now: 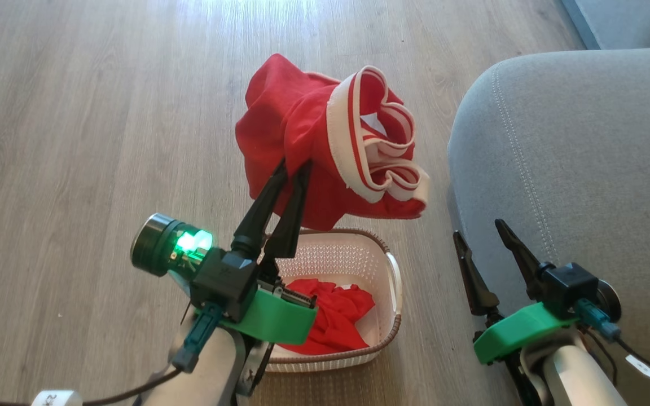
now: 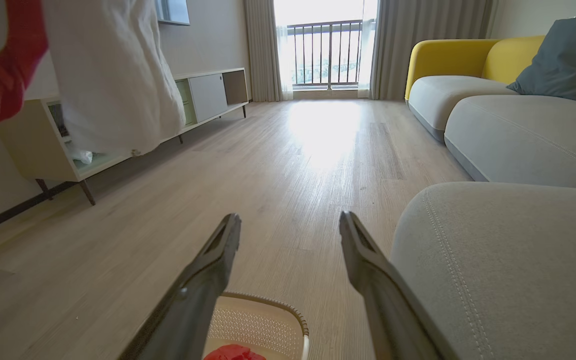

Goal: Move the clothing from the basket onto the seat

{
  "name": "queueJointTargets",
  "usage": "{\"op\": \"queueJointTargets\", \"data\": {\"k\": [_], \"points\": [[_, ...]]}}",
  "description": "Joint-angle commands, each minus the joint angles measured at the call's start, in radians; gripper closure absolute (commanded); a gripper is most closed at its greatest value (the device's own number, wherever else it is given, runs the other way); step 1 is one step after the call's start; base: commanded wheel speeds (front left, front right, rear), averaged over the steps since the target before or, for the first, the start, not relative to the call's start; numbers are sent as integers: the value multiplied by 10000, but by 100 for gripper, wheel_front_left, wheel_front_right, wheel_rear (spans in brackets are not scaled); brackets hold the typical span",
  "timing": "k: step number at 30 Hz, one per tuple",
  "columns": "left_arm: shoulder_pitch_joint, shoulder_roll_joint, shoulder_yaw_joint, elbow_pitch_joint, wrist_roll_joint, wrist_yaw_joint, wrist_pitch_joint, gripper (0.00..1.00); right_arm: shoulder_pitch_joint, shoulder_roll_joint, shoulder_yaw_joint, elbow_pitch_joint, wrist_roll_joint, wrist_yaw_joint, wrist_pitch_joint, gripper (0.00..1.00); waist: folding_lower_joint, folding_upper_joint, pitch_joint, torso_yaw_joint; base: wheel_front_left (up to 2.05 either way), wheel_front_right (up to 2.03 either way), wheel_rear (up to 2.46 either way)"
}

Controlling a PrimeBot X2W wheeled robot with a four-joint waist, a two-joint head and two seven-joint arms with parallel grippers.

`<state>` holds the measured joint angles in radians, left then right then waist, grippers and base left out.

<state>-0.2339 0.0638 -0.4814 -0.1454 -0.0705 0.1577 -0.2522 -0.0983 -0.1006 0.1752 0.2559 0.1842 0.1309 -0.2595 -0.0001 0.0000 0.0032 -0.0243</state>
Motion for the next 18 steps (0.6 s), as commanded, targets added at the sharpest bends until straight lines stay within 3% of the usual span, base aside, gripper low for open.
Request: {"op": "queueJointTargets", "data": {"k": [1, 12, 18], "points": [[-320, -81, 359, -439, 32, 27, -95, 100, -155, 8, 265, -446, 12, -2, -23, 0, 1, 0, 3, -12, 0, 0, 0], [-276, -127, 541, -451, -1, 50, -95, 100, 28, -731, 1000, -1398, 433, -2, -23, 0, 1, 0, -52, -146, 0, 0, 0], [-236, -132, 681, -417, 19, 16, -95, 100, 31, -1406, 1878, -1909, 636, -2, -23, 0, 1, 0, -33, -247, 0, 0, 0]]}}
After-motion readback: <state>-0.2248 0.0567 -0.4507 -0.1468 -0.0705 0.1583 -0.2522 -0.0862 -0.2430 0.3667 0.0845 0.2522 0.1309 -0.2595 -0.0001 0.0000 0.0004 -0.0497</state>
